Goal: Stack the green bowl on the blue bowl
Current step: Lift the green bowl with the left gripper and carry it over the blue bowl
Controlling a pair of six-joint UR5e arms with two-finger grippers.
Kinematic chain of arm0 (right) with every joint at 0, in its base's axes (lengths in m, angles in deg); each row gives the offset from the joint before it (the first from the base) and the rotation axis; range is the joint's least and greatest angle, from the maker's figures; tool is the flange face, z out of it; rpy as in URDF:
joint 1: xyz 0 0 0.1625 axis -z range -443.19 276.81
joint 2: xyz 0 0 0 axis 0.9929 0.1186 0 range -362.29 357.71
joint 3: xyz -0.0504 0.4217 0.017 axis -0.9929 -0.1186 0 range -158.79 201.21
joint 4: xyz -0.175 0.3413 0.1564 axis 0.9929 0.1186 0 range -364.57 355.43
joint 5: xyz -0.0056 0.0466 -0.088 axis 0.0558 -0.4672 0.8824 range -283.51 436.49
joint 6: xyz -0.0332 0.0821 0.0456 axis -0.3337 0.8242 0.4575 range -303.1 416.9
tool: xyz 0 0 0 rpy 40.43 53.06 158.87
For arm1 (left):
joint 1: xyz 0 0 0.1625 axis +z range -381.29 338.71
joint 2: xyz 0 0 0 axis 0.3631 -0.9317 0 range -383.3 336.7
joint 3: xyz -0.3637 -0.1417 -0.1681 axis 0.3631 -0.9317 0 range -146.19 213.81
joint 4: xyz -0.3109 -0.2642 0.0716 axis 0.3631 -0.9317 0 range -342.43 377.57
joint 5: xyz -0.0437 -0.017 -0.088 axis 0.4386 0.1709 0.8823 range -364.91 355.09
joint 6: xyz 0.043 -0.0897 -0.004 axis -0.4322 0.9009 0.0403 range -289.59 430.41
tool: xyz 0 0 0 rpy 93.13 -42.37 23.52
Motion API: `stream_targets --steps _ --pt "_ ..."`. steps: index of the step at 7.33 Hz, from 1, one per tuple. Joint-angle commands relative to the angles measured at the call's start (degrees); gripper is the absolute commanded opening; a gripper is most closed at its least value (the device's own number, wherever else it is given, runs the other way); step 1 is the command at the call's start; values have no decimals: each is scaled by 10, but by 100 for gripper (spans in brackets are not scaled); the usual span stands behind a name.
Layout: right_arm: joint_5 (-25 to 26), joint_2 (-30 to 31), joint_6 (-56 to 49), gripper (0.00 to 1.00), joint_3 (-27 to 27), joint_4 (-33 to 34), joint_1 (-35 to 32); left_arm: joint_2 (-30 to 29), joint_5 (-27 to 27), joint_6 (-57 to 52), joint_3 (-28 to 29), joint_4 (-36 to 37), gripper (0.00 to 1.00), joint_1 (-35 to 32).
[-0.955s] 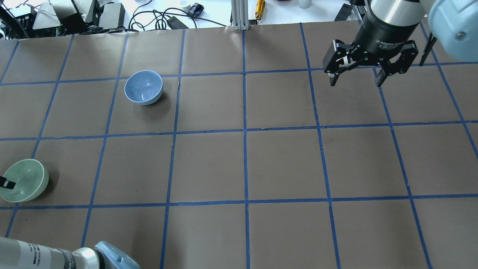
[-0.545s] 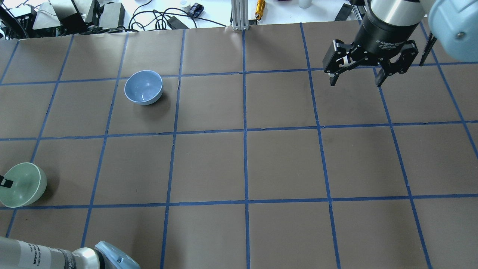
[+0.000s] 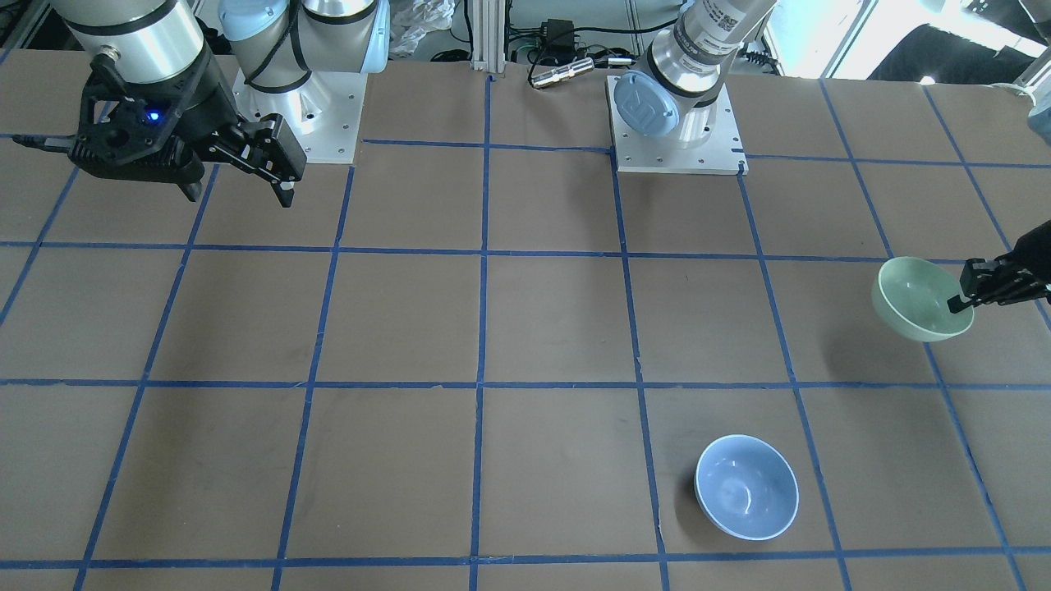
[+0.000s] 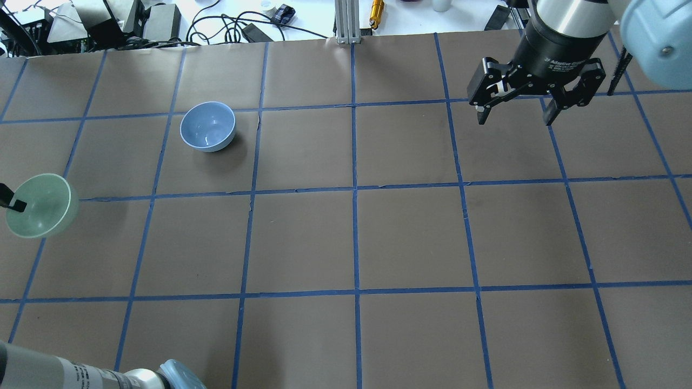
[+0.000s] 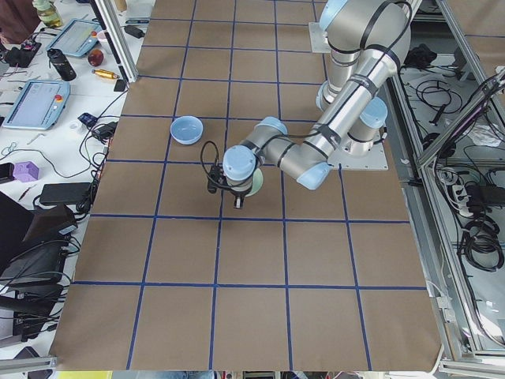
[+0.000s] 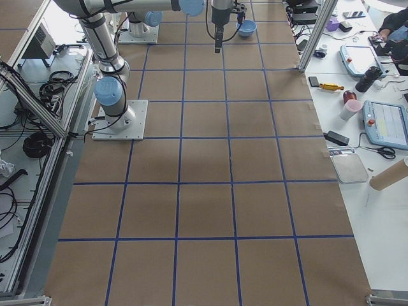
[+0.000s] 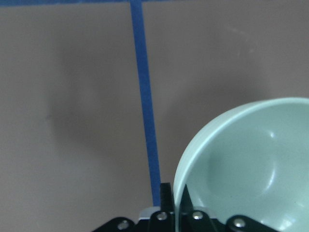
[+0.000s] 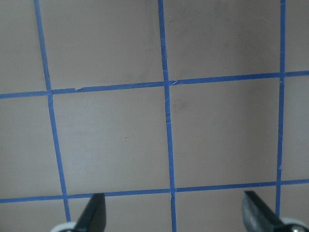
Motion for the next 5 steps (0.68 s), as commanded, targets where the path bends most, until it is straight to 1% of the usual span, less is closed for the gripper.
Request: stream_targets --steps 1,2,3,5 --pt "0 0 0 100 0 0 0 -6 2 147 41 -10 0 -117" --pt "0 0 0 100 1 0 0 -16 -3 210 67 -7 0 -167" --pt "0 0 0 100 1 0 0 -30 -3 292 93 -7 0 -203" --pt "0 0 0 100 0 0 0 -81 -6 392 124 17 0 -258"
